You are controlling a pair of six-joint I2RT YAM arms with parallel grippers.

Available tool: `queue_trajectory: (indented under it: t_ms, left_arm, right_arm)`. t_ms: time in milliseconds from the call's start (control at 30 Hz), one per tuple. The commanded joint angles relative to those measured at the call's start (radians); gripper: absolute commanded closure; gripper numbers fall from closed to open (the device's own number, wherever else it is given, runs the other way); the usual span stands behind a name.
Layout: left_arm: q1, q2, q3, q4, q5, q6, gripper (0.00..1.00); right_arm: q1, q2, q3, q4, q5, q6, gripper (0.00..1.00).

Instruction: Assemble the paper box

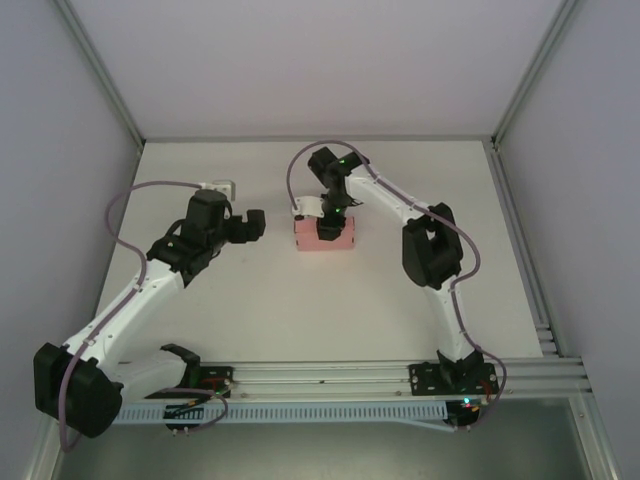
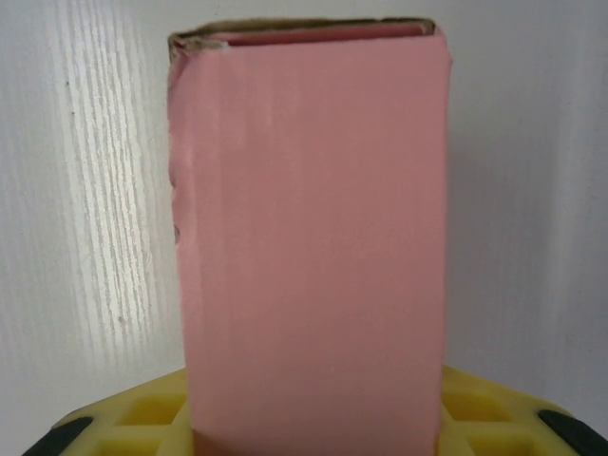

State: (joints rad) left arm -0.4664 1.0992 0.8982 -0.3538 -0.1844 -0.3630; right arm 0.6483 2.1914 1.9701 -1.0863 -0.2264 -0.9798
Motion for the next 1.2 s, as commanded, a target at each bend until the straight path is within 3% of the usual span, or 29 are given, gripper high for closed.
queue_trajectory:
  t_ms: [0, 167, 267, 400, 600, 700, 733, 800, 867, 1033, 1167]
  left_arm:
    - [0.007, -0.030, -0.012, -0.017, -0.028, -0.007, 0.00]
    - [0.006, -0.049, -0.032, -0.006, -0.037, -0.015, 0.00]
    - [0.006, -0.047, -0.035, -0.003, -0.047, -0.015, 0.00]
    - [0.007, -0.038, -0.033, -0.004, -0.050, -0.016, 0.00]
    - [0.009, -0.044, -0.047, 0.020, -0.035, -0.006, 0.00]
    - [0.008, -0.057, -0.057, 0.031, -0.039, 0.002, 0.00]
    - [0.011, -0.062, -0.063, 0.040, -0.042, 0.002, 0.00]
    - [0.011, -0.073, -0.076, 0.060, -0.050, 0.002, 0.00]
    - [0.011, -0.089, -0.089, 0.081, -0.053, 0.001, 0.00]
    - [0.012, -0.117, -0.123, 0.134, -0.107, 0.031, 0.00]
    - [0.019, -0.167, -0.240, 0.306, -0.287, 0.052, 0.00]
  right_arm:
    - [0.022, -0.130, -0.075, 0.129, 0.105, 0.047, 0.67]
    - [0.093, -0.331, -0.476, 0.670, 0.425, 0.012, 0.67]
    - [0.122, -0.427, -0.718, 0.935, 0.452, -0.059, 0.66]
    - [0.146, -0.471, -0.882, 1.089, 0.464, -0.043, 0.63]
    - [0.190, -0.449, -0.936, 1.019, 0.529, 0.029, 0.45]
    - [0.224, -0.484, -0.953, 0.955, 0.526, 0.076, 0.31]
    - [0.232, -0.505, -0.962, 0.939, 0.517, 0.091, 0.22]
    - [0.245, -0.544, -0.969, 0.894, 0.501, 0.120, 0.16]
    - [0.251, -0.585, -0.959, 0.814, 0.458, 0.146, 0.00]
    - [0.249, -0.740, -0.991, 0.768, 0.390, 0.206, 0.00]
    - [0.210, -0.929, -1.102, 0.926, 0.429, 0.301, 0.00]
